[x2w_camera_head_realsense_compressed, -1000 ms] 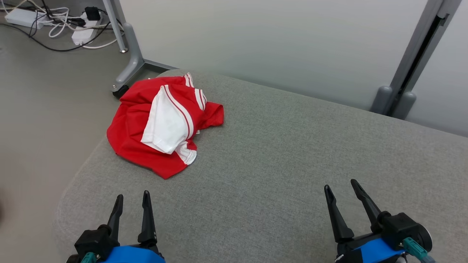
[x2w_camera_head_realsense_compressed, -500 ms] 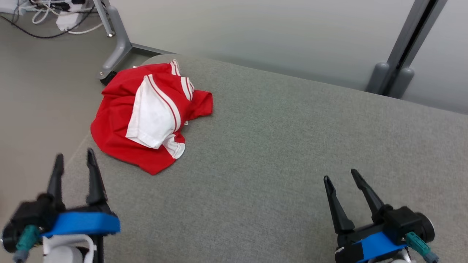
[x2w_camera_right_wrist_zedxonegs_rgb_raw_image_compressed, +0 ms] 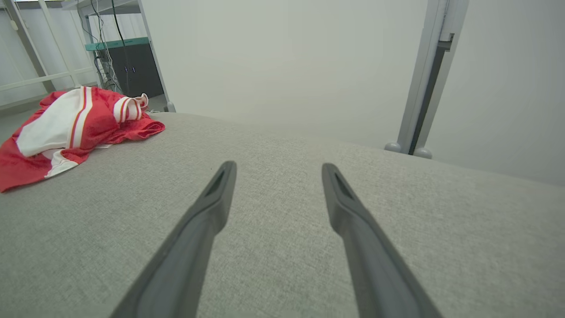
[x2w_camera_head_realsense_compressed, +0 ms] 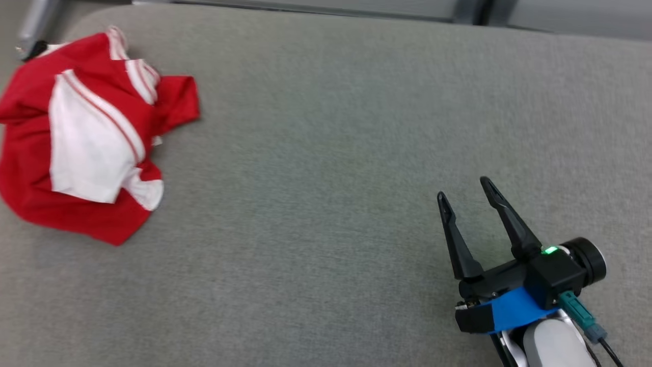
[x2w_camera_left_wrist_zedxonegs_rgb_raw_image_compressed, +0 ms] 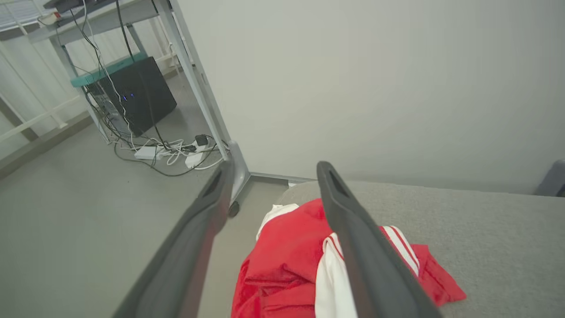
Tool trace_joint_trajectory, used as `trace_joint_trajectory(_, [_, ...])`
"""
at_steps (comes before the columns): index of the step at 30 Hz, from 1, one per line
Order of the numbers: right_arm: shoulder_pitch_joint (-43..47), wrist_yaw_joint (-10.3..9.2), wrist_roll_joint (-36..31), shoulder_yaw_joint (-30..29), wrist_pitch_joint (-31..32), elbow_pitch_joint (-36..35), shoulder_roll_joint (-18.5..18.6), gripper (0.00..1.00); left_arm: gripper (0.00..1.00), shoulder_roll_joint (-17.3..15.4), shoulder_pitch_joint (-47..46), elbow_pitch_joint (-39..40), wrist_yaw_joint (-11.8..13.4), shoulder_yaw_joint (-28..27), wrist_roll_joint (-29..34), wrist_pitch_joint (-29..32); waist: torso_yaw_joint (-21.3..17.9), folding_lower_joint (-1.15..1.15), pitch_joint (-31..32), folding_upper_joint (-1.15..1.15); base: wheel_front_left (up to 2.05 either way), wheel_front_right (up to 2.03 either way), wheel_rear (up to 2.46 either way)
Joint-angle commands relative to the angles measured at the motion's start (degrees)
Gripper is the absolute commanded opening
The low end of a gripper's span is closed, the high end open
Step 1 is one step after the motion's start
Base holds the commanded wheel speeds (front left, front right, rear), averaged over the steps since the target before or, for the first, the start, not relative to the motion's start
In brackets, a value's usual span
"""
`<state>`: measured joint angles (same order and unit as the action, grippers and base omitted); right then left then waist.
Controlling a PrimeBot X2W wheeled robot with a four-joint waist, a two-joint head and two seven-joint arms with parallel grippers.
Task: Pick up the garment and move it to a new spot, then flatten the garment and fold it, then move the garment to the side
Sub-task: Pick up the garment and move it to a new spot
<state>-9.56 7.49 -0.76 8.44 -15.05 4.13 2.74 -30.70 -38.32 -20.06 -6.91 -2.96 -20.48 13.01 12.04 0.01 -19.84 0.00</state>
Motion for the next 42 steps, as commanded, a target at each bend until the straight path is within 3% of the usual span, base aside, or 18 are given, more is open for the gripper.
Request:
trace_joint_trajectory(1, [-1.3, 0.01, -0.7, 0.1, -0.2, -0.8, 0.3, 1.0, 1.0, -0.5, -2.4, -2.9, -0.4, 0.3, -2.4, 2.2, -0.9, -0.01, -1.5, 0.0, 0.0, 0.0, 0.0])
trace_joint_trajectory(7, [-1.9, 0.01, -2.6, -0.5, -0.2, -2.3, 0.3, 1.0, 1.0, -3.9, -6.3, -12.2, -0.6, 6.6, -7.4, 9.0, -4.1, -0.01, -6.4, 0.0, 0.0, 0.0, 0.0])
trace_joint_trajectory(13, [-1.9, 0.01, -2.2, -0.7, -0.2, -3.3, 0.3, 1.0, 1.0, -5.4, -7.8, -16.3, -0.6, 10.9, -12.8, 10.6, -5.8, -0.01, -9.4, 0.0, 0.0, 0.0, 0.0])
trace_joint_trajectory(16, [-2.3, 0.01, -2.0, -0.9, -0.2, -3.9, 0.3, 1.0, 1.0, -7.0, -8.6, -19.4, -0.6, 12.5, -12.0, 11.0, -6.5, -0.01, -10.9, 0.0, 0.0, 0.0, 0.0])
trace_joint_trajectory(21, [-2.5, 0.01, -1.9, -1.6, -0.2, -4.6, 0.3, 1.0, 1.0, -6.4, -10.4, -23.8, -0.5, 12.6, -12.9, 10.3, -6.4, -0.01, -12.4, 0.0, 0.0, 0.0, 0.0])
trace_joint_trajectory(22, [-2.6, 0.01, -1.9, -1.7, -0.2, -4.6, 0.3, 1.0, 0.8, -6.1, -10.8, -24.5, -0.5, 12.7, -13.3, 10.3, -6.3, -0.01, -12.5, 0.0, 0.0, 0.0, 0.0])
trace_joint_trajectory(23, [-2.6, 0.01, -1.8, -1.8, -0.2, -4.5, 0.3, 1.0, 0.35, -5.8, -11.1, -24.9, -0.5, 13.0, -13.8, 10.4, -6.2, -0.01, -12.5, 0.0, 0.0, 0.0, 0.0])
trace_joint_trajectory(24, [-2.7, 0.01, -1.8, -1.8, -0.2, -4.3, 0.3, 1.0, 0.0, -5.5, -11.3, -25.1, -0.5, 13.5, -14.3, 10.3, -6.1, -0.01, -12.5, 0.0, 0.0, 0.0, 0.0])
trace_joint_trajectory(32, [-3.0, 0.01, -1.3, -1.5, -0.2, -2.9, 0.3, 1.0, 0.0, -7.5, -12.6, -22.7, -0.6, 18.2, -17.6, 5.7, -5.0, -0.01, -9.1, 0.0, 0.0, 0.0, 0.0])
trace_joint_trajectory(42, [-0.7, 0.01, 1.9, -1.2, -0.2, -0.2, 0.3, 1.0, 0.0, -13.1, -14.6, -16.6, -0.6, 23.7, -19.6, 2.9, -5.9, -0.01, 0.8, 0.0, 0.0, 0.0, 0.0])
